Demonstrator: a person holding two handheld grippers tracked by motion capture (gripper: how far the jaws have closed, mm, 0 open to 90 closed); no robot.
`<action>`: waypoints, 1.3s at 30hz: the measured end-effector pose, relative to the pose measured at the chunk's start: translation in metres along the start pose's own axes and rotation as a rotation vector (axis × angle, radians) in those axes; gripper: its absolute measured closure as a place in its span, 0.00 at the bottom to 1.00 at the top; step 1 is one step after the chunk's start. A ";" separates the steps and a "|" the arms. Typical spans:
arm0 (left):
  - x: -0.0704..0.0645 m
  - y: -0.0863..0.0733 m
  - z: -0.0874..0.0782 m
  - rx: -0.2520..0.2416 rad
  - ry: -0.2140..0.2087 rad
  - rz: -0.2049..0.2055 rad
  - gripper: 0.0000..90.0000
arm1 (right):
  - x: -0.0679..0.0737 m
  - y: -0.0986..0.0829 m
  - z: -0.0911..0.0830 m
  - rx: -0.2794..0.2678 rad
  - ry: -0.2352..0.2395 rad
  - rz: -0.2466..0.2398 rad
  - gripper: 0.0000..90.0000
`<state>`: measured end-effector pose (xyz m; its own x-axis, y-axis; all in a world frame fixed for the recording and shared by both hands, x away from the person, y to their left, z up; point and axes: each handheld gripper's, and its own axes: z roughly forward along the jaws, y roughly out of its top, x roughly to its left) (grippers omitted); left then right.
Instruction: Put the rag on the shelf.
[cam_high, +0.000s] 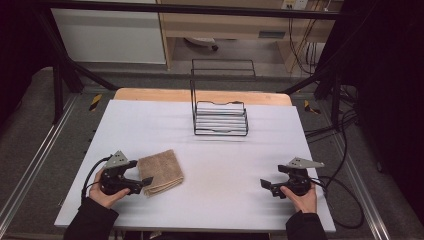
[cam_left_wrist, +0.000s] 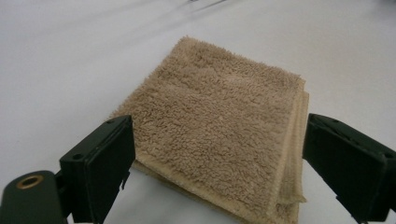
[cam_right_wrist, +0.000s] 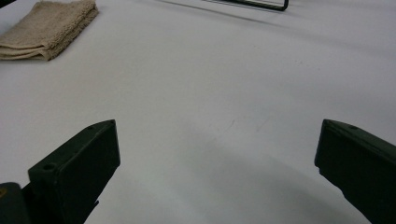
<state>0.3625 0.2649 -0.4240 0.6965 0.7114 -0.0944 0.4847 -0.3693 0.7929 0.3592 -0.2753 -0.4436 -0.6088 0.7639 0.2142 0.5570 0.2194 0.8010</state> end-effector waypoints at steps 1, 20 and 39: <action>0.000 0.000 0.000 0.000 0.000 0.000 0.11 | 0.000 0.000 0.000 0.000 -0.001 -0.001 0.01; -0.037 0.033 0.022 0.052 -0.019 0.076 0.25 | 0.001 0.000 0.002 0.015 -0.009 -0.002 0.01; -0.070 0.038 0.075 0.197 -0.055 0.153 0.66 | 0.001 0.000 0.003 0.019 -0.009 -0.012 0.01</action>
<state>0.3715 0.1562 -0.4321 0.7948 0.6066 -0.0187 0.4613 -0.5838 0.6682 0.3605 -0.2729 -0.4456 -0.6099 0.7669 0.1996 0.5605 0.2394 0.7928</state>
